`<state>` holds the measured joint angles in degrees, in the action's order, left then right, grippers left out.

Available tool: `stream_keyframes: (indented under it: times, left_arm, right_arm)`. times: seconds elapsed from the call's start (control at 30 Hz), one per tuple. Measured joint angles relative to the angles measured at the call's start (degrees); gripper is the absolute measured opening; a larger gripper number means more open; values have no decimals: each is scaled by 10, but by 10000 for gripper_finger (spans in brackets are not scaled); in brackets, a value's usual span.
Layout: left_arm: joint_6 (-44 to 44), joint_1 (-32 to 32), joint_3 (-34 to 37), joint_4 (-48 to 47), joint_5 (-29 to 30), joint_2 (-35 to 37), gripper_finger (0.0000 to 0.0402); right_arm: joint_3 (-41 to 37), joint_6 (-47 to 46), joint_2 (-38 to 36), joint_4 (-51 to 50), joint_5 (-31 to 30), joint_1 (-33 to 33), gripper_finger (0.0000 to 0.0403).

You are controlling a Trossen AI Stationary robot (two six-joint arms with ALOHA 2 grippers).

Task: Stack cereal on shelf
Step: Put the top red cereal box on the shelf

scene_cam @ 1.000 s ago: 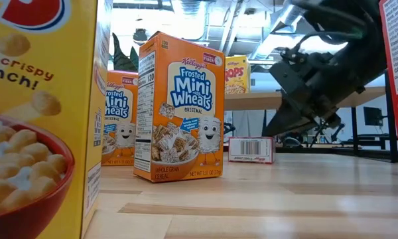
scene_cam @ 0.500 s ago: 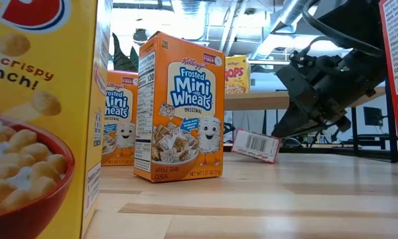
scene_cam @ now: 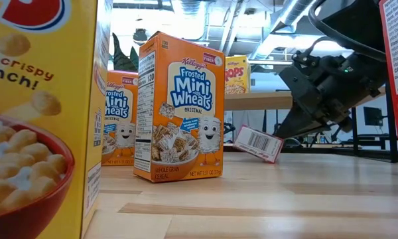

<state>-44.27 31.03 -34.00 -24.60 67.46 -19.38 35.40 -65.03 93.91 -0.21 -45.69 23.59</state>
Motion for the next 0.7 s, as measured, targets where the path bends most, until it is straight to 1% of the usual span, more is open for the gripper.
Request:
stream_keyframes:
  times: [0.07, 0.17, 0.3, 0.5, 0.6, 0.63, 0.7]
  left_arm:
    - [0, 0, 0, 0, 0, 0, 293]
    - [0, 0, 0, 0, -1, 0, 293]
    - [0, 0, 0, -1, 0, 0, 293]
    - [0, 0, 0, -2, 0, 0, 293]
    - [0, 0, 0, -2, 0, 0, 293]
    - [0, 0, 0, -2, 0, 0, 293]
    - [0, 0, 0, -2, 0, 0, 293]
  right_arm:
    - [0, -12, 0, -9, 0, 1, 21]
    - [-4, -12, 6, -29, 36, 1, 13]
    - [-1, -16, 2, -21, 26, 1, 6]
    - [-2, -24, 2, -29, 16, 4, 25]
    - [-1, -25, 2, -26, 13, 4, 24]
    - [3, -22, 2, -26, 10, 4, 21]
    - [15, 11, -13, -26, 4, 7, 13]
